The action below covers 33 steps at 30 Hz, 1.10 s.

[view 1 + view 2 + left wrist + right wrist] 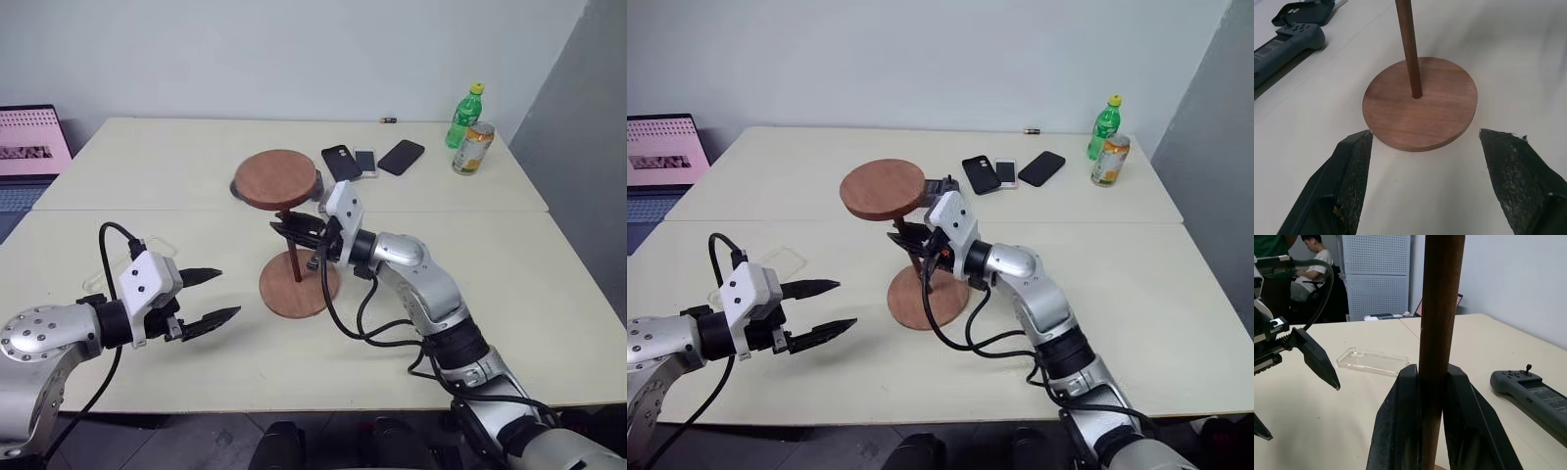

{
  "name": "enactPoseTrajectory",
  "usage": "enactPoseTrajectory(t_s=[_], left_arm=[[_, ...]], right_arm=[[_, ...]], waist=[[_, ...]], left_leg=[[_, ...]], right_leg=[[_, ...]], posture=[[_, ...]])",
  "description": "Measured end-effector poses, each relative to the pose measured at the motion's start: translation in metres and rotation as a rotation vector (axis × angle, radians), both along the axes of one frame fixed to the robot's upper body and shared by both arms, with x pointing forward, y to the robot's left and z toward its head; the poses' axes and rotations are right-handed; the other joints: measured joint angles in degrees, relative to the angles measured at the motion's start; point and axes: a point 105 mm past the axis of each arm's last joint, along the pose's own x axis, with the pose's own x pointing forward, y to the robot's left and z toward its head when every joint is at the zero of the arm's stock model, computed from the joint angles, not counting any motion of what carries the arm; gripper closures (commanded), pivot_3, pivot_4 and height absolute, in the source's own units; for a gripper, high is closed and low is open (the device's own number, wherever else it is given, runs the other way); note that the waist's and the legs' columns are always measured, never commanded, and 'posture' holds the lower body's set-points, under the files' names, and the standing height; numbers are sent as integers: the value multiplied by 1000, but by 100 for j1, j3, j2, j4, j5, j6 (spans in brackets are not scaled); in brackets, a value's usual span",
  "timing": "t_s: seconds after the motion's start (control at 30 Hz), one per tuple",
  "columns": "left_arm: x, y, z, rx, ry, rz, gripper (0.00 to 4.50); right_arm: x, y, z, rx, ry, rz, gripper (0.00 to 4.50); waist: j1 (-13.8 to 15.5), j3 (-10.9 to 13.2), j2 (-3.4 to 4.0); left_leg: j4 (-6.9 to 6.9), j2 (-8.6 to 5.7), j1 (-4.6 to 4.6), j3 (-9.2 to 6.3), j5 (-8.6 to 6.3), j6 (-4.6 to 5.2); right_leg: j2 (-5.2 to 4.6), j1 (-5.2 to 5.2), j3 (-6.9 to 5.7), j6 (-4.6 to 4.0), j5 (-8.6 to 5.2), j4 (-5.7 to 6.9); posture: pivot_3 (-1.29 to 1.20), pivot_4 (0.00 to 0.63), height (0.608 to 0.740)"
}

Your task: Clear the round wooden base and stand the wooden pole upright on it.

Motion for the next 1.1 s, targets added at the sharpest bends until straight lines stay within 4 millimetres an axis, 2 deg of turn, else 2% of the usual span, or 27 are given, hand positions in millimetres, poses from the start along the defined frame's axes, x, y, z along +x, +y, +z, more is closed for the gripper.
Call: enactPoseTrajectory(t_s=[0.03, 0.07, 0.1, 0.2, 0.23, 0.57, 0.7, 0.87, 1.03, 1.1], left_arm=[[0, 0, 0, 0, 0, -1, 878], [0, -1, 0, 0, 0, -2, 878], [0, -1, 0, 0, 0, -3, 878], [1, -1, 0, 0, 0, -4, 878], [1, -1, 0, 0, 1, -3, 878], [3, -3, 1, -5, -14, 0, 878], [9, -3, 8, -21, -53, 23, 878], [14, 5, 12, 17, -64, 86, 878], [10, 22, 5, 110, -29, 147, 878], [9, 23, 7, 110, -34, 145, 878]], right_arm=[[0, 0, 0, -1, 0, 0, 4272], [0, 0, 0, -1, 0, 0, 3561], [2, -2, -3, -25, 6, -12, 3366], [6, -13, -49, -134, 150, -51, 2651], [7, -15, -56, -151, 174, -57, 2422], [0, -12, -38, -136, 130, -9, 38], [-6, -21, -29, -162, 82, 23, 38], [-15, -45, -21, -235, 30, 70, 38], [-28, -105, -9, -357, -16, 82, 38], [-33, -114, -4, -373, -33, 93, 38]], waist=[[0, -1, -1], [0, -1, -1], [0, -2, -3], [-3, 25, -40], [-12, 45, -40], [-99, 83, -35], [-86, 94, -48], [-94, 112, -52], [-59, 135, -45], [-61, 135, -45]], left_leg=[[-12, -1, 2, 1, 0, 0], [-19, -1, 5, 1, 0, 0], [-24, -1, 5, 0, 0, 0], [-27, 1, -17, 3, 1, -1], [-26, 1, -29, 11, 1, -1], [-34, 7, -40, 3, 2, -2], [-33, 6, -42, -2, 2, -3], [-34, 5, -41, -3, 1, -3], [-33, 4, -46, -3, 1, -3], [-35, 9, -42, -1, 1, -3]], right_leg=[[-1, 0, 0, -1, 1, -5], [-1, -1, 0, -6, 3, -8], [-1, -1, -1, -12, 6, -10], [-1, -27, -1, -31, 10, -7], [-1, -44, 8, -31, 11, -1], [4, -59, -5, -48, -4, 13], [4, -58, -9, -48, -4, 12], [3, -57, -10, -46, -5, 10], [1, -57, -13, -42, -7, 2], [4, -57, -14, -39, -9, 4]], posture=[[0, 150, 740], [0, 150, 740], [0, 150, 740], [0, 150, 740], [0, 150, 740], [0, 150, 740], [0, 150, 740], [0, 150, 740], [0, 150, 740], [0, 150, 740]])
